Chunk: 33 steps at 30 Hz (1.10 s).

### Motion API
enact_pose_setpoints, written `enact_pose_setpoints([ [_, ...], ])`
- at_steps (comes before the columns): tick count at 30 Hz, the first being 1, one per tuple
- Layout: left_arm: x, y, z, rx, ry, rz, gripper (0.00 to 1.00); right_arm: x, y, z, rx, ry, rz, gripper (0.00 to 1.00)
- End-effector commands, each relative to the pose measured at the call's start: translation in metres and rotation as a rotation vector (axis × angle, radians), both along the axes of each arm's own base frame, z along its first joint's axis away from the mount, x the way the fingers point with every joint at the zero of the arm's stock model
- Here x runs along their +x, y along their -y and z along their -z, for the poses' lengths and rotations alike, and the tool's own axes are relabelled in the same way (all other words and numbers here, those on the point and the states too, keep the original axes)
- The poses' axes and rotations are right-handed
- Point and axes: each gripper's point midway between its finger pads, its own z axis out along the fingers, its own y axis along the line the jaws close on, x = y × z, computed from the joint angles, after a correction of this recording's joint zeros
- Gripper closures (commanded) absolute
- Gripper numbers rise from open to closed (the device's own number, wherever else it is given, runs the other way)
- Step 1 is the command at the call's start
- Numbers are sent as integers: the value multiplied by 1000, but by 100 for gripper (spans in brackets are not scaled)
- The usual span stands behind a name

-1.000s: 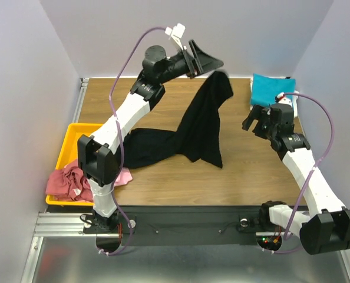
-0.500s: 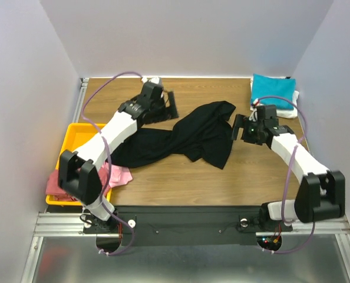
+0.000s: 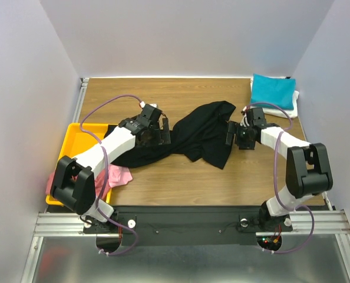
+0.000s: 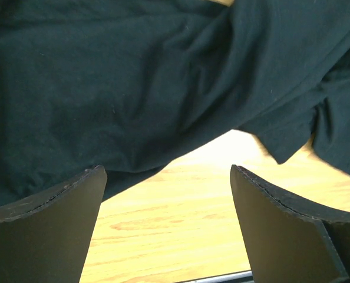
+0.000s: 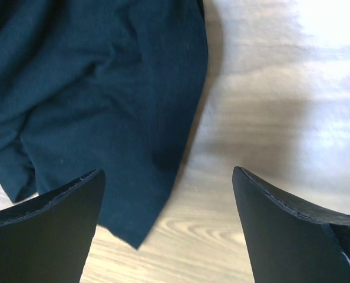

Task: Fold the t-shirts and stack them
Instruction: Flatten the tshirt out

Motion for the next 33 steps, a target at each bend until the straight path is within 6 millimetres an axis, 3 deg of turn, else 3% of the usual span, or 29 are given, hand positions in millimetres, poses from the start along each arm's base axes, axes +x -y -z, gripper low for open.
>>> enact_pose_setpoints([
  [1, -10, 7, 11, 8, -3, 85, 1, 30, -18, -15, 47, 85, -31, 7],
  [6, -22, 8, 33, -5, -44, 113, 1, 35, -29, -9, 60, 69, -69, 16],
  [12, -31, 15, 53, -28, -85, 147, 1, 30, -43, 3, 77, 28, -104, 41],
  [15, -32, 17, 66, -2, -103, 167, 7, 30, -46, 6, 83, 13, -102, 63],
  [16, -33, 18, 71, 6, -109, 184, 16, 31, -47, 4, 87, 15, -92, 83],
  [18, -35, 19, 85, 20, -134, 213, 34, 34, -43, 1, 76, 20, -67, 99],
  [19, -35, 18, 94, 42, -150, 229, 51, 37, -42, -8, 77, 37, -48, 100],
  [22, -31, 17, 101, 72, -154, 250, 70, 44, -35, -26, 52, 82, -6, 100],
  [24, -29, 14, 106, 107, -157, 266, 88, 51, -29, -54, 42, 136, 24, 100],
  [25, -26, 13, 104, 118, -155, 269, 100, 55, -20, -63, 26, 158, 51, 100],
  [26, -24, 12, 102, 128, -154, 267, 100, 56, -15, -83, 26, 190, 71, 100],
  [28, -18, 17, 85, 122, -136, 281, 100, 60, 1, -104, -4, 233, 125, 100],
  [29, -14, 19, 72, 116, -114, 283, 100, 57, 9, -111, -23, 232, 146, 100],
  [30, -9, 23, 52, 107, -94, 284, 100, 60, 21, -135, -46, 288, 188, 100],
  [33, 4, 30, -3, 70, -4, 283, 100, 52, 41, -165, -109, 334, 244, 100],
])
